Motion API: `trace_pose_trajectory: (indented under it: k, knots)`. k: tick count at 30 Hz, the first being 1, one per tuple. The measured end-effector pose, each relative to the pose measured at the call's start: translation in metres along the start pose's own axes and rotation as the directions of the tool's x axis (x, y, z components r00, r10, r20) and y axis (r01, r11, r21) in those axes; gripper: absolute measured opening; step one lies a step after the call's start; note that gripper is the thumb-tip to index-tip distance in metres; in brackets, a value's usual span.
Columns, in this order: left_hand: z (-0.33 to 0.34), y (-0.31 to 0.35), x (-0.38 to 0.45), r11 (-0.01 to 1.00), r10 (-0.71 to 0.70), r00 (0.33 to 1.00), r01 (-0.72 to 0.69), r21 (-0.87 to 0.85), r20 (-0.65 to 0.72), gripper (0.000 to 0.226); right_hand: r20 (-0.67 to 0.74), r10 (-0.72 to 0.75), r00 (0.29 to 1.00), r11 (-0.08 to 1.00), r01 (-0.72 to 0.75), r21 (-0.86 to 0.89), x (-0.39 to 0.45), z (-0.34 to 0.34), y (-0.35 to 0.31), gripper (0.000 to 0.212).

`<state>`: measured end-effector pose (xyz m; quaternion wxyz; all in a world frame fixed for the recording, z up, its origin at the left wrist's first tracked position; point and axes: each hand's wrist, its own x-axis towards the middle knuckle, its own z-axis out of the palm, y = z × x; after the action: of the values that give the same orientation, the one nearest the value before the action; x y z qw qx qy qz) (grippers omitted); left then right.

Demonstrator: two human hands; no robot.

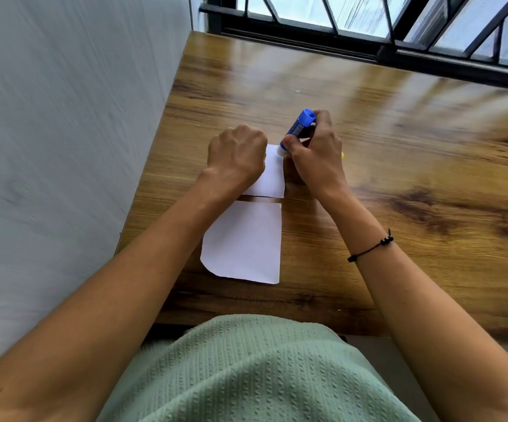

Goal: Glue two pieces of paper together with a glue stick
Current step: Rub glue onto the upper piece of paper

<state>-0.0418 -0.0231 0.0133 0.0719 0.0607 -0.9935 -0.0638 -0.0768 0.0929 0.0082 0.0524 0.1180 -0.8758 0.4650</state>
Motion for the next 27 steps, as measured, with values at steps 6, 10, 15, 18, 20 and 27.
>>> trace_pose_trajectory:
  k: [6, 10, 15, 18, 20, 27]
  knots:
    - [0.009, 0.004, 0.000, 0.983, 0.026, 0.990, 0.000, -0.185, 0.139, 0.024, -0.009, -0.055, 0.998, 0.997, 0.055, -0.063, 0.014, 0.006, 0.002, 0.032]
    - [0.010, 0.001, 0.002, 0.976, 0.018, 0.986, 0.019, -0.219, 0.163, 0.027, 0.006, -0.089, 0.996, 0.991, 0.089, -0.104, 0.017, 0.009, 0.003, 0.033]
    - [0.009, 0.000, 0.002, 0.970, 0.013, 0.984, 0.032, -0.241, 0.179, 0.027, 0.034, -0.114, 0.993, 0.985, 0.117, -0.131, 0.016, 0.008, 0.002, 0.034]
    - [0.008, -0.001, 0.002, 0.968, 0.012, 0.983, 0.035, -0.249, 0.183, 0.030, 0.055, -0.119, 0.991, 0.982, 0.126, -0.140, 0.013, 0.005, 0.001, 0.035]
    - [0.007, -0.001, 0.003, 0.965, 0.008, 0.981, 0.043, -0.259, 0.193, 0.031, 0.072, -0.118, 0.990, 0.982, 0.128, -0.141, 0.009, 0.003, 0.001, 0.035]
    - [0.006, -0.001, 0.002, 0.965, -0.001, 0.981, 0.052, -0.259, 0.192, 0.032, 0.101, -0.125, 0.987, 0.980, 0.138, -0.141, -0.009, -0.004, 0.005, 0.036]
